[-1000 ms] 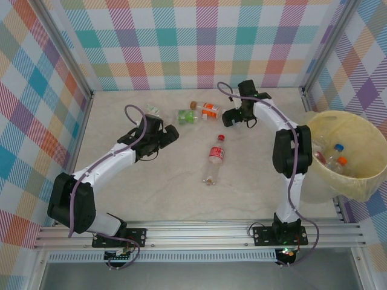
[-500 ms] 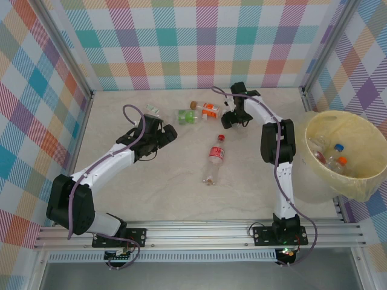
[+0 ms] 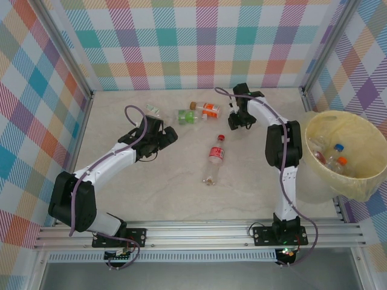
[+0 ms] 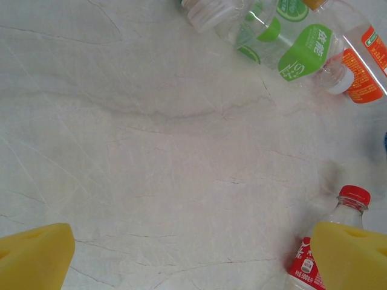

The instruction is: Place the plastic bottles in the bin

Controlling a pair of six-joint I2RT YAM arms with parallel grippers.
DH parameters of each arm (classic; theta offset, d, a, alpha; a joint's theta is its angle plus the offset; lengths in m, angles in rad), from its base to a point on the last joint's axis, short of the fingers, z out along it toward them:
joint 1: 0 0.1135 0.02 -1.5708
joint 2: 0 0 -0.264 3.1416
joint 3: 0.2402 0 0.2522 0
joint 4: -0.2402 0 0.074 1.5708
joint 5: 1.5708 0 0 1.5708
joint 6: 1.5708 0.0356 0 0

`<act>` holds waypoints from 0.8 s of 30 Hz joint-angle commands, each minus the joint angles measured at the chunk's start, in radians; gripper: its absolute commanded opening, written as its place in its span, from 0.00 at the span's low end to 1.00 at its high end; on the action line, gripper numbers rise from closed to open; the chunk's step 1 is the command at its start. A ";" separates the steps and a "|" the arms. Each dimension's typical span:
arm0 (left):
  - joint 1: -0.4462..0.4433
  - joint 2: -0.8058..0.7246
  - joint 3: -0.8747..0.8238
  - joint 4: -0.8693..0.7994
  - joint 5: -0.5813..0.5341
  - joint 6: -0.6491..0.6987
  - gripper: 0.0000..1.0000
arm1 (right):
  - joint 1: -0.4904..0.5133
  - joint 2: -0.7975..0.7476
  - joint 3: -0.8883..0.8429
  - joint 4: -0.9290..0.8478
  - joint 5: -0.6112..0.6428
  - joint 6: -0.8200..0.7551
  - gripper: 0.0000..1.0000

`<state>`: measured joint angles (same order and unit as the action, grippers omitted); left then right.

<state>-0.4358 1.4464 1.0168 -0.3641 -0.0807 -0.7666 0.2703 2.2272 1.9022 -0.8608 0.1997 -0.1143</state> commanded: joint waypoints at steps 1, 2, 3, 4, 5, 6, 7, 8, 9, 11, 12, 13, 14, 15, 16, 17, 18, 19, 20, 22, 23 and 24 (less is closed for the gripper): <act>0.014 0.003 0.011 -0.004 0.006 0.000 1.00 | 0.006 -0.119 -0.042 0.065 0.016 0.077 0.58; 0.014 0.003 0.012 -0.003 0.006 0.000 1.00 | 0.006 -0.142 -0.058 0.082 0.013 0.090 0.58; 0.014 0.003 0.011 -0.001 0.008 0.001 1.00 | 0.006 -0.166 -0.071 0.098 0.009 0.101 0.57; 0.014 0.004 0.011 -0.001 0.009 -0.001 1.00 | 0.006 -0.187 -0.082 0.109 0.006 0.109 0.56; 0.015 0.005 0.012 -0.001 0.012 -0.002 1.00 | 0.006 -0.214 -0.095 0.125 0.002 0.118 0.56; 0.014 0.005 0.011 -0.001 0.012 -0.002 1.00 | 0.007 -0.243 -0.111 0.146 0.001 0.125 0.56; 0.014 0.006 0.009 -0.001 0.012 -0.003 1.00 | 0.007 -0.266 -0.129 0.163 -0.003 0.131 0.55; 0.014 0.004 0.008 -0.001 0.011 -0.004 1.00 | 0.007 -0.300 -0.148 0.187 -0.007 0.136 0.55; 0.014 0.003 0.008 -0.001 0.010 -0.007 1.00 | 0.006 -0.332 -0.172 0.212 -0.014 0.142 0.54; 0.014 0.004 0.003 0.002 0.007 -0.011 1.00 | 0.007 -0.392 -0.214 0.258 -0.030 0.159 0.53; 0.015 0.004 0.002 0.003 0.006 -0.016 1.00 | 0.006 -0.427 -0.236 0.280 -0.039 0.169 0.53; 0.014 0.004 -0.001 0.004 0.006 -0.021 1.00 | 0.006 -0.456 -0.255 0.300 -0.051 0.178 0.53; 0.015 0.003 -0.003 0.009 0.008 -0.023 1.00 | 0.007 -0.493 -0.278 0.322 -0.062 0.192 0.53; 0.015 0.003 -0.004 0.013 0.012 -0.026 1.00 | 0.006 -0.530 -0.297 0.340 -0.075 0.206 0.52; 0.014 0.002 -0.007 0.018 0.018 -0.029 1.00 | 0.006 -0.564 -0.316 0.356 -0.083 0.222 0.52; 0.014 0.003 -0.009 0.025 0.024 -0.033 1.00 | 0.006 -0.606 -0.335 0.373 -0.093 0.238 0.52; 0.014 0.002 -0.011 0.031 0.031 -0.037 1.00 | 0.007 -0.646 -0.353 0.384 -0.104 0.255 0.52; 0.014 0.003 -0.012 0.037 0.037 -0.039 1.00 | 0.005 -0.679 -0.364 0.387 -0.114 0.269 0.52; 0.014 0.003 -0.011 0.044 0.045 -0.043 1.00 | 0.004 -0.715 -0.370 0.385 -0.126 0.282 0.52; 0.015 0.006 -0.012 0.055 0.060 -0.046 1.00 | -0.003 -0.770 -0.376 0.379 -0.154 0.299 0.52; 0.014 0.010 -0.010 0.060 0.066 -0.047 1.00 | -0.010 -0.793 -0.373 0.367 -0.185 0.305 0.52; 0.014 0.014 -0.008 0.063 0.072 -0.046 1.00 | -0.021 -0.814 -0.367 0.354 -0.214 0.310 0.52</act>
<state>-0.4358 1.4471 1.0168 -0.3332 -0.0387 -0.7975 0.2653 1.4803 1.5322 -0.5385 0.0795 0.1440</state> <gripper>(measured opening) 0.997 0.550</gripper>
